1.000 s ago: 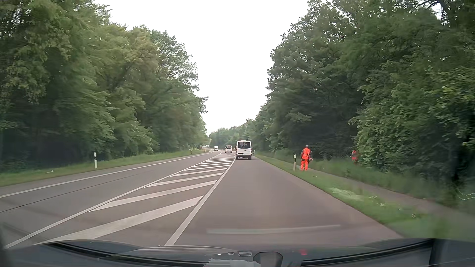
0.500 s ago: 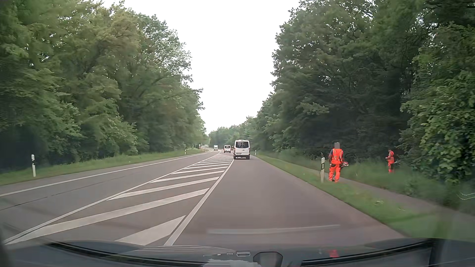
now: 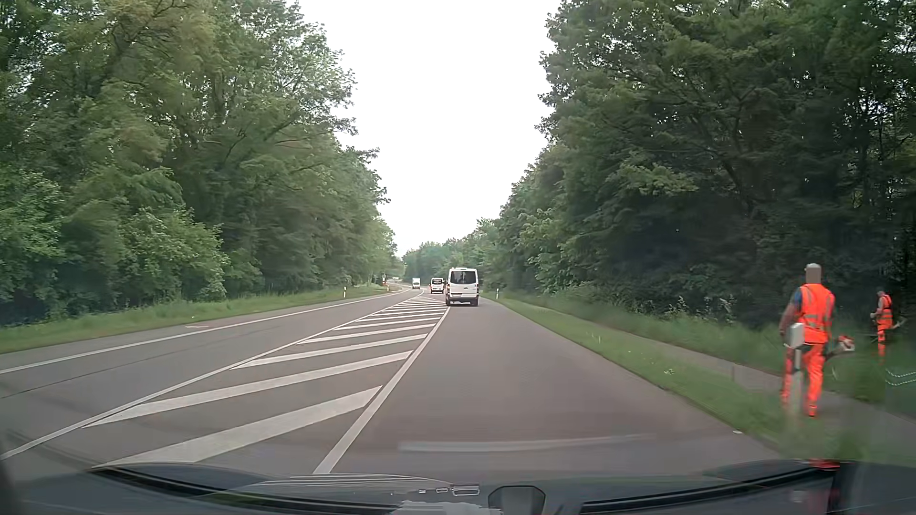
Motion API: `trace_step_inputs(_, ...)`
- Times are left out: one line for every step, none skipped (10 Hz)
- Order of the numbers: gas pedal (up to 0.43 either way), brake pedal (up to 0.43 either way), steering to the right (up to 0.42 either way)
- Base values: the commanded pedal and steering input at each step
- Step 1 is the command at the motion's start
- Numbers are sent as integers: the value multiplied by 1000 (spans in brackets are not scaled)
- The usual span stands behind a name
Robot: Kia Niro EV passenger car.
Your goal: Follow the waypoints while adhering to traffic rules and regulations
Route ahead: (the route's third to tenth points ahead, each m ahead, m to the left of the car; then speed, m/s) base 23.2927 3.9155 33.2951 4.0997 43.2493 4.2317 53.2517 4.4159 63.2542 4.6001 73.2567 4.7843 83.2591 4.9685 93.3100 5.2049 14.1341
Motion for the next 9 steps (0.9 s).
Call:
trace_step_inputs(67,0,0)
trace_step_inputs(67,0,0)
trace_step_inputs(67,0,0)
trace_step_inputs(67,0,0)
trace_step_inputs(79,0,0)
trace_step_inputs(79,0,1)
trace_step_inputs(79,0,2)
trace_step_inputs(79,0,3)
trace_step_inputs(79,0,3)
